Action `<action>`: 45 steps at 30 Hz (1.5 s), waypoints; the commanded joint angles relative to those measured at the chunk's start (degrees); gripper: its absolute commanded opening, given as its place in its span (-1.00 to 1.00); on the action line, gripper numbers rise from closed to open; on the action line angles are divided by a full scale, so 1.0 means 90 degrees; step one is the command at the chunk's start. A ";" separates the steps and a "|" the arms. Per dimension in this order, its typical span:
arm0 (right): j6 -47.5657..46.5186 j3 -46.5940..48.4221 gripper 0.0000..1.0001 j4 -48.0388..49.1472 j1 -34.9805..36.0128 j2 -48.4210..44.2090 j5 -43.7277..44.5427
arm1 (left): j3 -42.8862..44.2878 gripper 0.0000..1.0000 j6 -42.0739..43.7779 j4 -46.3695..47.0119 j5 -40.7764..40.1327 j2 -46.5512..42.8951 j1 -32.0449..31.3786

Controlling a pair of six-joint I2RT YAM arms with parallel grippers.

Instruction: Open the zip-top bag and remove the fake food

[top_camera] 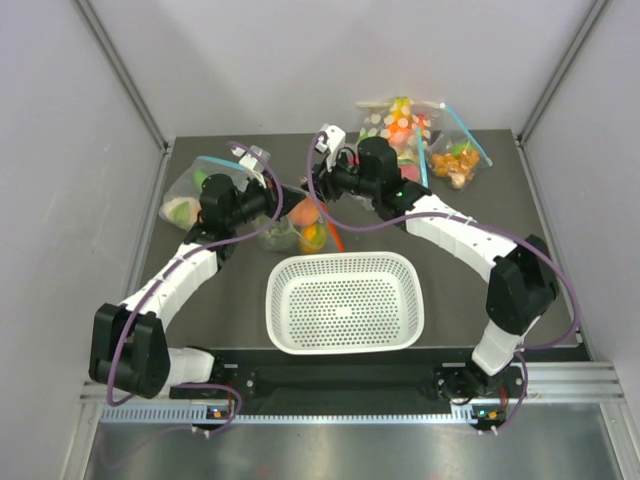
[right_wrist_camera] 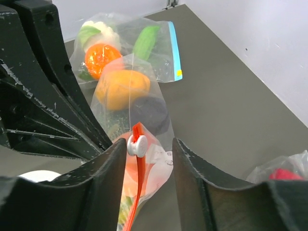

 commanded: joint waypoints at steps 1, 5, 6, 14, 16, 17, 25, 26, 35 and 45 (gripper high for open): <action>-0.0158 0.0321 -0.18 0.0035 0.0081 0.0027 0.0077 | 0.0267 -1.00 0.0114 0.0149 0.0029 -0.0219 -0.0030; -0.0158 0.0204 -0.37 0.0210 0.0081 -0.0070 0.0184 | 0.0267 -1.00 0.0144 0.0101 0.0010 -0.0219 -0.0030; -0.0158 0.0184 -0.39 0.0230 0.0081 -0.0080 0.0194 | 0.0267 -1.00 0.0163 0.0072 0.0010 -0.0228 -0.0030; -0.0167 -0.0060 -0.86 0.0562 0.0081 -0.0256 0.0341 | 0.0248 -1.00 0.0378 -0.0241 -0.0225 -0.0267 -0.0050; -0.0187 -0.0196 -0.96 0.0660 0.0081 -0.0343 0.0380 | 0.0228 -1.00 0.0407 -0.0280 -0.0302 -0.0287 -0.0059; -0.0177 -0.0226 -0.99 0.0679 0.0081 -0.0363 0.0380 | 0.0228 -1.00 0.0417 -0.0290 -0.0313 -0.0297 -0.0050; -0.0177 -0.0421 -1.00 0.0787 0.0071 -0.0471 0.0282 | 0.0375 -0.33 0.0495 -0.0280 -0.0342 -0.0297 -0.0060; -0.0177 -0.0460 -1.00 0.0787 0.0071 -0.0480 0.0253 | 0.0413 -0.20 0.0553 -0.0271 -0.0352 -0.0306 -0.0060; -0.0012 -0.0578 -1.00 0.0758 0.0012 -0.0695 -0.0011 | 0.0736 0.19 0.0944 -0.0095 -0.0118 0.0083 -0.0040; 0.0350 -0.0578 -1.00 0.0797 -0.0173 -0.0822 -0.0118 | 0.0756 0.13 0.1013 0.0188 0.0605 0.0504 -0.0030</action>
